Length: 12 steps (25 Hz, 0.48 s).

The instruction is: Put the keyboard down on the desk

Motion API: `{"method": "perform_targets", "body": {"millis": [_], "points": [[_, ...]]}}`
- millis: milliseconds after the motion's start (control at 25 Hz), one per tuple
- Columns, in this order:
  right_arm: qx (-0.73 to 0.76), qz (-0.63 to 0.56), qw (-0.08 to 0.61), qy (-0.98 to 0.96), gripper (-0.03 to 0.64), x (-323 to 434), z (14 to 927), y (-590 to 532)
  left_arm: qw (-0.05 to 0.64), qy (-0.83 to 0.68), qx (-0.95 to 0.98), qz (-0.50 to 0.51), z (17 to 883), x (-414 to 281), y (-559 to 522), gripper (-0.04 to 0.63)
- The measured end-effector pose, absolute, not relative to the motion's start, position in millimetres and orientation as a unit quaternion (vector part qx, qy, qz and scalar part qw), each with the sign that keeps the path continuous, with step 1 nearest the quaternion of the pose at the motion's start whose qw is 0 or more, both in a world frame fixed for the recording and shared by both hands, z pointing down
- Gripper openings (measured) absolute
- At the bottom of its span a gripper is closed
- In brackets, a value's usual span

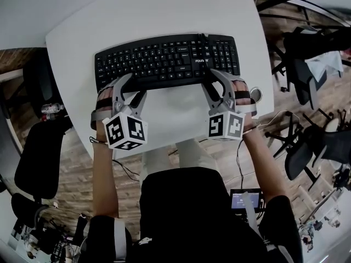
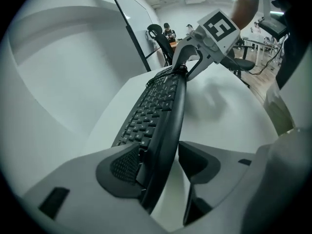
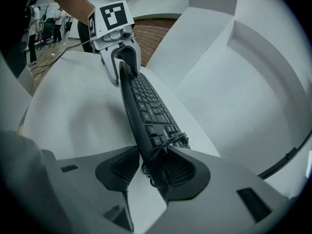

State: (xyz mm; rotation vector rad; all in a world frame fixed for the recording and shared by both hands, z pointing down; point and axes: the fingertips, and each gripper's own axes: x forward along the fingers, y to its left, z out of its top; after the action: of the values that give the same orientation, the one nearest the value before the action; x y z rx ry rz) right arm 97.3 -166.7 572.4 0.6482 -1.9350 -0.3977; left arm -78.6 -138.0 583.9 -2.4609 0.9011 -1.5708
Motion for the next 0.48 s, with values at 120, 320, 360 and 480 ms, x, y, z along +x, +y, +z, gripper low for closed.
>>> {"method": "perform_targets", "body": {"millis": [120,320,360,480], "points": [[0.267,-0.167,0.509,-0.801,0.199,97.9,574.9,-167.5,0.048,0.297,-0.801,-0.519,586.0,-79.1,-138.4,0.25],[0.261,-0.173,0.516,-0.797,0.2,99.7,579.0,-169.9,0.042,0.3,-0.798,-0.52,589.4,-76.5,-136.0,0.249],[0.259,-0.175,0.518,-0.796,0.201,99.8,579.7,-171.0,0.043,0.302,-0.797,-0.521,589.9,-76.3,-136.1,0.247],[0.256,-0.18,0.522,-0.793,0.202,98.9,581.1,-176.0,0.043,0.308,-0.793,-0.524,590.9,-76.4,-138.2,0.247]]}}
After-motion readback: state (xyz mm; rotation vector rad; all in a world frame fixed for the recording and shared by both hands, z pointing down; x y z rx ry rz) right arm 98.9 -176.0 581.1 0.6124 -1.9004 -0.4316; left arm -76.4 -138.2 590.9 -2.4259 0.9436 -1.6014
